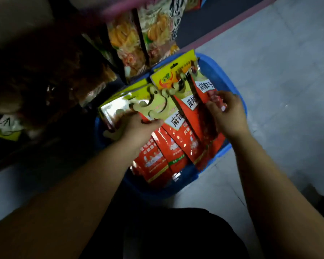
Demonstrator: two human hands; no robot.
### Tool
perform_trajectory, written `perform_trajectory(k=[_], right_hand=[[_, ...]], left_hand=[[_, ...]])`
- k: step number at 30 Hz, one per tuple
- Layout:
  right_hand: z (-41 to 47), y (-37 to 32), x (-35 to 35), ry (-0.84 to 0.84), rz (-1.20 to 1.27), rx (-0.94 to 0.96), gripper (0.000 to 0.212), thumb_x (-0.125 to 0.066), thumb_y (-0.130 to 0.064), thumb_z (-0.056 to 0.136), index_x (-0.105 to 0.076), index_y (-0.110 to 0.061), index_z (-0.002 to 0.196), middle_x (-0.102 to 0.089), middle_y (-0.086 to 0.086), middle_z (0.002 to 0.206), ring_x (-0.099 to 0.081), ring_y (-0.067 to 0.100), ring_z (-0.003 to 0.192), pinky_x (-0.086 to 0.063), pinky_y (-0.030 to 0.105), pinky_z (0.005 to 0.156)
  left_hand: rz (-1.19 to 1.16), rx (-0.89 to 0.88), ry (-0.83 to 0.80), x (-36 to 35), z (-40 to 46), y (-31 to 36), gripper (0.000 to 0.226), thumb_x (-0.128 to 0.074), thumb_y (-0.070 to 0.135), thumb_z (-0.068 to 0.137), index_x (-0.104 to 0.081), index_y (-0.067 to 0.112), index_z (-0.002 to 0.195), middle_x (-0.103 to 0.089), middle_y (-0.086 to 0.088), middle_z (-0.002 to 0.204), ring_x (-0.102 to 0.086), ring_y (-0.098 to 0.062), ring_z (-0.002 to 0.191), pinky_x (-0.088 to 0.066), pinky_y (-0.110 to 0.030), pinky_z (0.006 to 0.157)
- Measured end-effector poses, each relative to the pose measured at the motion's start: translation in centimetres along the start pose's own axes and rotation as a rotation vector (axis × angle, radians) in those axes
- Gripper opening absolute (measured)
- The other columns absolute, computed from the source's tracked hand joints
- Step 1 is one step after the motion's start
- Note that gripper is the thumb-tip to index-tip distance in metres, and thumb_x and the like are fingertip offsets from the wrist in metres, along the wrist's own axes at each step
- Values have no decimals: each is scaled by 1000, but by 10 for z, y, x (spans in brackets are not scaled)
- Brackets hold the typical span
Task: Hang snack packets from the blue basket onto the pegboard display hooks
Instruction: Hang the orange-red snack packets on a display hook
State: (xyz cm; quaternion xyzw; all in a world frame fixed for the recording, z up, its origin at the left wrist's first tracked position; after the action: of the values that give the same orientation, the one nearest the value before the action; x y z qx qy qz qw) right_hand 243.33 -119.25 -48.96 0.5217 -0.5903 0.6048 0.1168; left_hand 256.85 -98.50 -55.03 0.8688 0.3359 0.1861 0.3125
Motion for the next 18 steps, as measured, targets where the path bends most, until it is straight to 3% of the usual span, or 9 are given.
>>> perform_trajectory(k=[3, 5, 7, 10, 12, 13, 16, 18], right_hand=[[22, 6, -17, -111, -25, 23, 55, -66, -35, 88, -51, -10, 135, -50, 16, 137, -44, 29, 130, -32, 36, 110], [20, 6, -31, -164, -32, 30, 56, -59, -43, 90, -50, -15, 137, -48, 11, 142, -44, 26, 132, -33, 38, 111], [9, 3, -32, -124, -49, 67, 51, -52, -47, 93, -55, -17, 134, -51, 10, 141, -46, 26, 130, -35, 38, 110], [-14, -11, -26, -78, 26, 222, 40, -46, -39, 98, -70, -9, 110, -66, 14, 115, -58, 32, 110, -42, 39, 98], [-18, -11, -32, -141, 19, 248, 32, -56, -34, 94, -70, -11, 112, -65, 12, 113, -57, 31, 110, -42, 40, 98], [-16, -7, -35, -166, -22, 226, 38, -65, -34, 88, -65, -14, 120, -60, 13, 121, -53, 31, 116, -40, 41, 101], [-9, 6, -42, -233, -55, 72, 81, -78, -43, 73, -43, -18, 141, -39, 14, 145, -34, 30, 135, -30, 43, 112], [0, 7, -43, -233, 6, 71, 91, -82, -41, 68, -37, -16, 144, -38, 12, 146, -33, 29, 136, -29, 43, 114]], left_hand=[[-162, -71, 17, -11, 15, 25, 4, -72, 17, 81, -68, 18, 81, -73, 0, 82, -69, -19, 77, -56, -37, 80], [-221, -114, 26, -13, 17, 39, 3, -71, 21, 82, -68, 20, 84, -73, 6, 76, -69, -12, 67, -55, -27, 66], [-281, -142, 87, -8, 15, 47, 14, -72, 27, 81, -68, 19, 92, -73, 4, 84, -70, -14, 71, -55, -26, 62], [-301, -144, 248, 15, 12, 50, 17, -72, 35, 80, -65, 21, 87, -71, 0, 94, -69, -22, 88, -56, -39, 80], [-308, -140, 297, 29, 11, 56, 24, -69, 39, 82, -63, 20, 95, -70, -4, 103, -68, -24, 94, -55, -41, 83], [-296, -149, 311, 36, 10, 60, 26, -68, 41, 83, -62, 20, 97, -71, -3, 98, -70, -19, 86, -57, -35, 75], [-249, -260, 315, 48, 5, 76, 14, -64, 38, 87, -59, 27, 81, -70, 9, 69, -67, -4, 55, -50, -19, 47], [-193, -347, 319, 49, -4, 86, 12, -62, 35, 88, -57, 32, 78, -69, 14, 65, -66, 2, 55, -49, -20, 48]])
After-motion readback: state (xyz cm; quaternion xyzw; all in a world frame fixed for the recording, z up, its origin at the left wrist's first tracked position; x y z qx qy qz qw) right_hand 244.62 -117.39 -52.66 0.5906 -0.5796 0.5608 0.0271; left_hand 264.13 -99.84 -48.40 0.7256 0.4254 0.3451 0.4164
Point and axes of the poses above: each hand's wrist, its own z-axis towards the middle knuckle, its own x-axis out of the back of the hand, y = z × x, the point moved 7 cm from there along z, towards the middle knuckle
